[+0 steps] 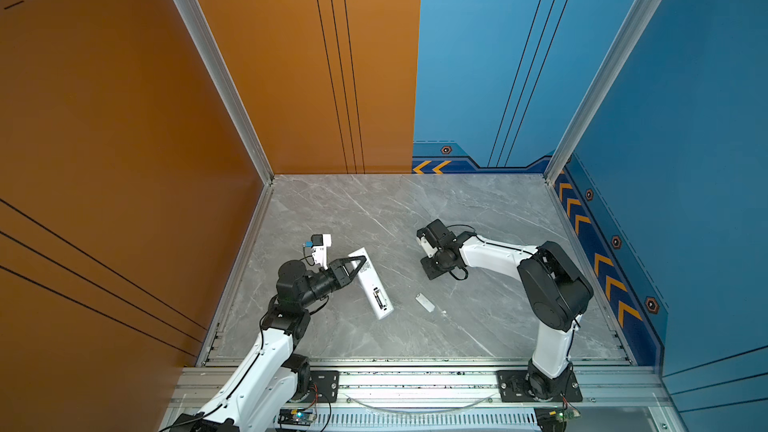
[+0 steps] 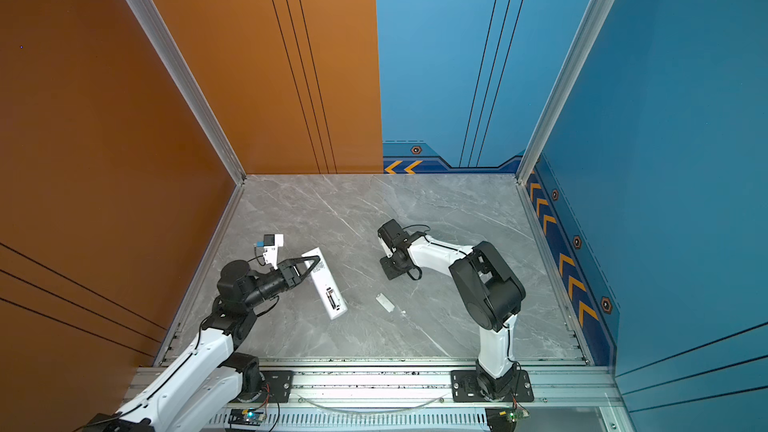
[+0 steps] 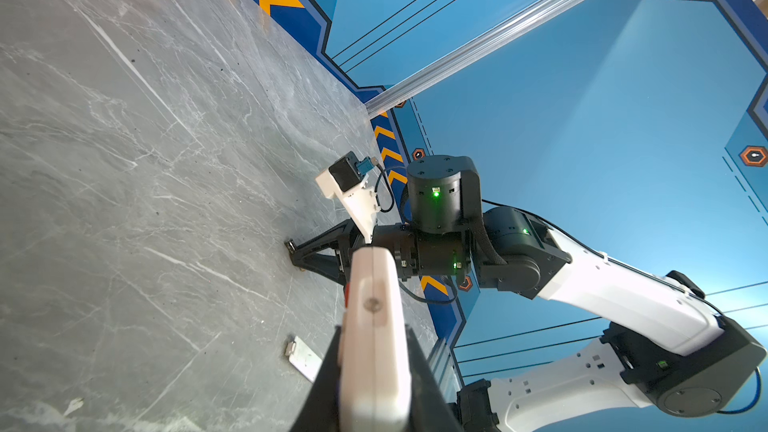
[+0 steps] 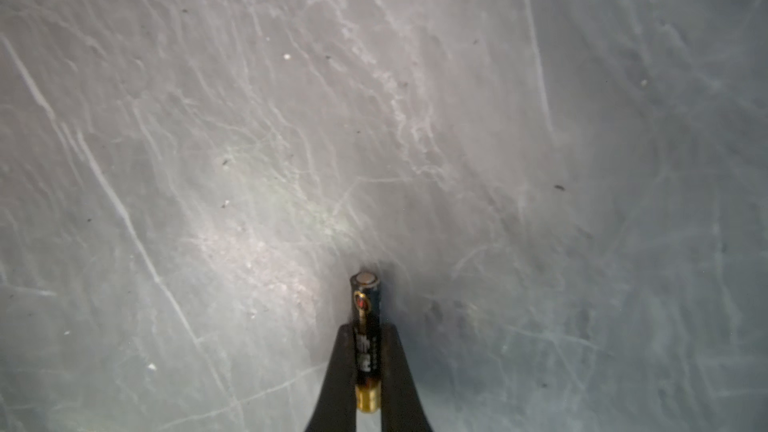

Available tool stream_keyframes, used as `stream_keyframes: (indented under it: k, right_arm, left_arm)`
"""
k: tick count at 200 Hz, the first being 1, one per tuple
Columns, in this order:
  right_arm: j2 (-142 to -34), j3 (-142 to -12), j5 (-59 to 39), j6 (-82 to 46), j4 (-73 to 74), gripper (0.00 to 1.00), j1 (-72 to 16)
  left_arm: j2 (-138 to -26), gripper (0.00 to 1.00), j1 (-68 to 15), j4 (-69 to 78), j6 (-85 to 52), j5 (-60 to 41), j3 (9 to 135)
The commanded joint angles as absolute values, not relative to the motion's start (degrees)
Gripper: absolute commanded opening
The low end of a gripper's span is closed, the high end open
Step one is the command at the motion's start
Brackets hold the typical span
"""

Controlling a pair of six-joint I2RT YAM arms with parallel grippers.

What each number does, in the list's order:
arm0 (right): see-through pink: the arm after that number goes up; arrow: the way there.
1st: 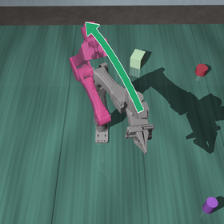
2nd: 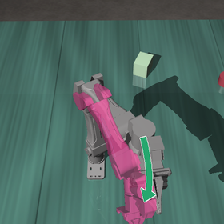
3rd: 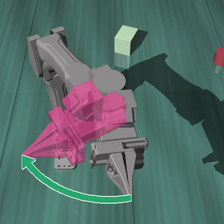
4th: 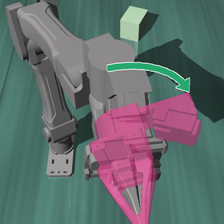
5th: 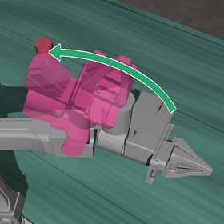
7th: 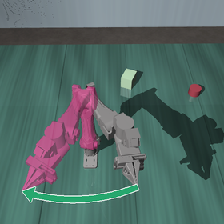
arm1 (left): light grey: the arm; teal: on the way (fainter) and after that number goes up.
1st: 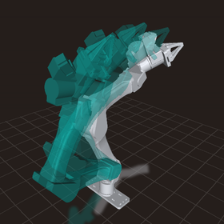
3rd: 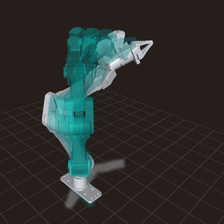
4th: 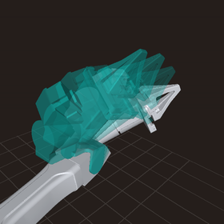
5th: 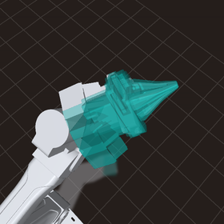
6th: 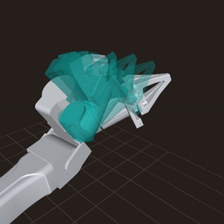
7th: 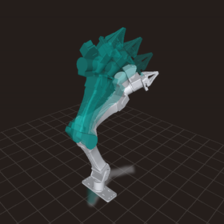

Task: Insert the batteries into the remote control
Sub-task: 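Close the right gripper on the battery and lift it upright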

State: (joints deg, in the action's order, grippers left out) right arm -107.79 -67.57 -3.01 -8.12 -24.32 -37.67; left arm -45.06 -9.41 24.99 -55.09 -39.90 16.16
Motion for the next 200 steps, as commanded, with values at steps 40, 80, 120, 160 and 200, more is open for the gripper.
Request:
stream_keyframes:
  k: [40,80,120,160,200]
  right_arm:
    - [-106.5,-64.8,-3.4,-10.3,-24.6,0.02,-39.8]
    - [-107.1,-64.5,-2.9,-10.9,-24.3,0.03,-39.8]
    - [-106.2,-64.4,-2.0,-11.1,-24.6,0.12,-41.7]
    - [-104.4,-64.3,-0.6,-11.2,-25.6,0.19,-42.0]
    - [-103.8,-63.5,-0.1,-11.4,-25.8,0.21,-42.3]
  left_arm:
    - [-44.1,0.0,-8.8,26.5,-54.8,-40.0,15.7]
    - [-44.0,0.0,-8.8,26.5,-54.8,-39.9,15.7]
    - [-43.9,0.0,-8.8,26.5,-54.8,-39.9,15.7]
    - [-43.9,0.0,-8.8,26.5,-54.7,-39.9,15.6]
    - [-43.7,0.0,-8.7,26.5,-54.8,-39.9,15.7]
